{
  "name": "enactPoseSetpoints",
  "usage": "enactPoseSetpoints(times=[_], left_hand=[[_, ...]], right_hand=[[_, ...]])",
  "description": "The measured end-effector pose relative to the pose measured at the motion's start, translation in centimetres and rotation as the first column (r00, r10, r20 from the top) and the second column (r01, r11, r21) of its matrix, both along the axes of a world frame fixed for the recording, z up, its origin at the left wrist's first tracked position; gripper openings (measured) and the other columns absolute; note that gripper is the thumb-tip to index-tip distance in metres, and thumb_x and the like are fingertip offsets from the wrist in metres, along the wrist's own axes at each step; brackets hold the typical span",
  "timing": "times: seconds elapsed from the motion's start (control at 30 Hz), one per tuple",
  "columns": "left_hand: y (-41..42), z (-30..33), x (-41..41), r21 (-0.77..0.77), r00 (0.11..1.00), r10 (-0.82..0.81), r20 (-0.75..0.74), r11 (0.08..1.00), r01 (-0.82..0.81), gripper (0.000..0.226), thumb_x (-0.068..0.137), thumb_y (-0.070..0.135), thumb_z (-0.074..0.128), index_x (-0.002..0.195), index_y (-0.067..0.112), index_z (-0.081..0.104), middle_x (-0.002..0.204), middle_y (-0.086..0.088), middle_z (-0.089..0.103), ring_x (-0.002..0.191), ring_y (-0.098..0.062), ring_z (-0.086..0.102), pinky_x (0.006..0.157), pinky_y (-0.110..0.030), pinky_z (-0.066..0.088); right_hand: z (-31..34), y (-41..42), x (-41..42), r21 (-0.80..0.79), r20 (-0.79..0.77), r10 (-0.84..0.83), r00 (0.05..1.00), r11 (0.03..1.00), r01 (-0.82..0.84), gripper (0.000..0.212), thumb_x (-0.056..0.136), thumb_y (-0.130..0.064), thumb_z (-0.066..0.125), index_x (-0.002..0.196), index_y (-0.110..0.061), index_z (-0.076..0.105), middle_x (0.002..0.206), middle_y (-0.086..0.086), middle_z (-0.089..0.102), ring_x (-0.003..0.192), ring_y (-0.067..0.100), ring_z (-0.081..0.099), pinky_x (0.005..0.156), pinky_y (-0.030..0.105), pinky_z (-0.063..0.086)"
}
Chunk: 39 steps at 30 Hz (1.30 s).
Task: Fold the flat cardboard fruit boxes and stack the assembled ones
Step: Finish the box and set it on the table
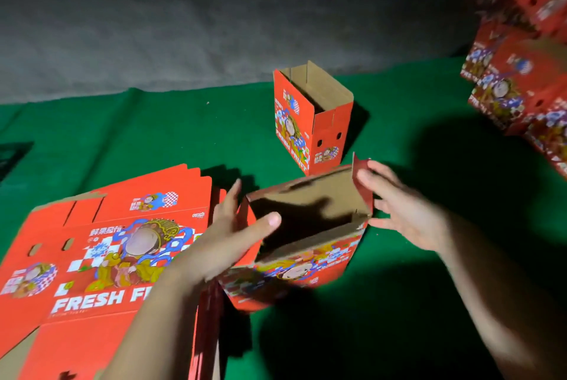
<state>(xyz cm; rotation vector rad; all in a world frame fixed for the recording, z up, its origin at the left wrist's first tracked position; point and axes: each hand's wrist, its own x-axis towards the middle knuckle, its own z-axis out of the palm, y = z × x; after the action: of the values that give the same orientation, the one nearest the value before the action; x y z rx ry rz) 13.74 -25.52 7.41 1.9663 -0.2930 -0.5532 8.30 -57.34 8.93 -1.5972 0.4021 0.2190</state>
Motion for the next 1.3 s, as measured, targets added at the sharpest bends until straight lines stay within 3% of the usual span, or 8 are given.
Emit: enactPoseSetpoints(times=[0.13, 0.3, 0.4, 0.57, 0.73, 1.0, 1.17, 1.3], left_hand=[[-0.9, 0.1, 0.1, 0.029, 0.997, 0.042, 0.072, 0.999, -0.044, 0.138, 0.053, 0.082, 0.080, 0.157, 0.055, -0.006, 0.170, 0.014, 0.006, 0.153, 0.001, 0.011, 0.125, -0.034, 0.017], [-2.3, -0.1, 1.2, 0.061, 0.955, 0.238, 0.177, 0.966, -0.252, 0.092, 0.054, 0.082, 0.071, 0.137, 0.049, 0.047, 0.133, 0.001, 0.051, 0.122, -0.010, 0.053, 0.103, -0.030, 0.041], [-2.0, 1.0, 3.1, 0.144, 0.923, 0.218, 0.317, 0.951, -0.274, 0.074, 0.067, 0.088, 0.064, 0.108, 0.027, 0.068, 0.093, 0.004, 0.071, 0.080, -0.004, 0.054, 0.074, -0.031, 0.049], [-1.9, 0.8, 4.4, 0.049, 0.866, 0.202, 0.458, 0.967, -0.251, 0.027, 0.104, 0.048, 0.051, 0.112, 0.030, 0.070, 0.101, 0.016, 0.074, 0.097, 0.002, 0.064, 0.078, -0.021, 0.045], [-6.3, -2.5, 1.8, -0.476, 0.622, 0.765, 0.170, 0.616, -0.628, 0.019, 0.105, 0.026, 0.049, 0.114, 0.015, 0.061, 0.102, 0.002, 0.071, 0.090, -0.008, 0.063, 0.084, -0.028, 0.050], [-11.3, -2.1, -0.6, -0.535, 0.413, 0.901, 0.137, 0.418, -0.734, 0.019, 0.106, 0.009, 0.047, 0.110, 0.020, 0.033, 0.116, -0.015, 0.047, 0.109, -0.029, 0.051, 0.099, -0.046, 0.045], [-12.4, -0.6, -3.5, -0.499, 0.594, 0.803, 0.045, 0.533, -0.683, 0.040, 0.086, 0.030, 0.053, 0.120, 0.041, 0.036, 0.127, -0.004, 0.039, 0.129, -0.028, 0.040, 0.107, -0.048, 0.040], [-13.9, 0.0, -7.3, -0.534, 0.842, 0.532, 0.088, 0.739, -0.411, 0.081, 0.075, 0.038, 0.063, 0.140, 0.062, 0.021, 0.139, 0.003, 0.026, 0.144, -0.008, 0.023, 0.121, -0.029, 0.028]], right_hand=[[-1.6, 1.5, -0.4, -0.266, 0.137, -0.002, 0.991, 0.963, 0.039, 0.095, 0.090, -0.029, 0.078, 0.157, -0.046, 0.012, 0.112, -0.050, 0.052, 0.109, -0.014, 0.058, 0.098, 0.018, 0.044], [-2.9, 3.0, 0.7, -0.368, 0.325, -0.112, 0.939, 0.900, 0.235, 0.060, 0.098, -0.001, 0.053, 0.150, -0.029, 0.041, 0.132, -0.014, 0.062, 0.122, 0.006, 0.059, 0.101, 0.015, 0.039], [-2.5, 2.2, 1.9, -0.132, 0.316, -0.253, 0.914, 0.943, 0.306, 0.031, 0.103, -0.005, 0.051, 0.123, -0.028, 0.059, 0.120, -0.009, 0.071, 0.118, 0.015, 0.066, 0.108, 0.032, 0.049], [0.2, 2.6, 3.9, 0.455, 0.161, -0.465, 0.871, 0.818, 0.353, 0.045, 0.107, -0.030, 0.052, 0.151, -0.030, 0.041, 0.147, 0.002, 0.056, 0.136, 0.024, 0.053, 0.121, 0.041, 0.035], [0.8, 6.1, 1.1, 0.183, 0.235, -0.336, 0.912, 0.937, 0.298, 0.060, 0.074, -0.071, 0.058, 0.129, -0.048, 0.058, 0.136, -0.016, 0.061, 0.131, 0.010, 0.054, 0.112, 0.036, 0.038], [-1.3, 10.7, -3.9, -0.283, 0.685, -0.183, 0.705, 0.825, 0.489, 0.074, 0.081, -0.052, 0.064, 0.146, -0.024, 0.043, 0.143, -0.009, 0.039, 0.129, 0.012, 0.044, 0.101, 0.015, 0.038], [-4.8, 9.3, -2.2, -0.619, 0.366, 0.081, 0.927, 0.765, 0.178, 0.119, 0.071, -0.041, 0.076, 0.156, -0.056, -0.005, 0.162, -0.012, -0.033, 0.153, 0.034, -0.005, 0.124, 0.052, 0.016], [-5.6, 7.0, -0.4, -0.588, 0.457, 0.088, 0.885, 0.777, 0.226, 0.112, 0.083, -0.020, 0.078, 0.152, -0.065, 0.003, 0.162, -0.021, -0.032, 0.156, 0.024, -0.014, 0.124, 0.059, 0.016]])
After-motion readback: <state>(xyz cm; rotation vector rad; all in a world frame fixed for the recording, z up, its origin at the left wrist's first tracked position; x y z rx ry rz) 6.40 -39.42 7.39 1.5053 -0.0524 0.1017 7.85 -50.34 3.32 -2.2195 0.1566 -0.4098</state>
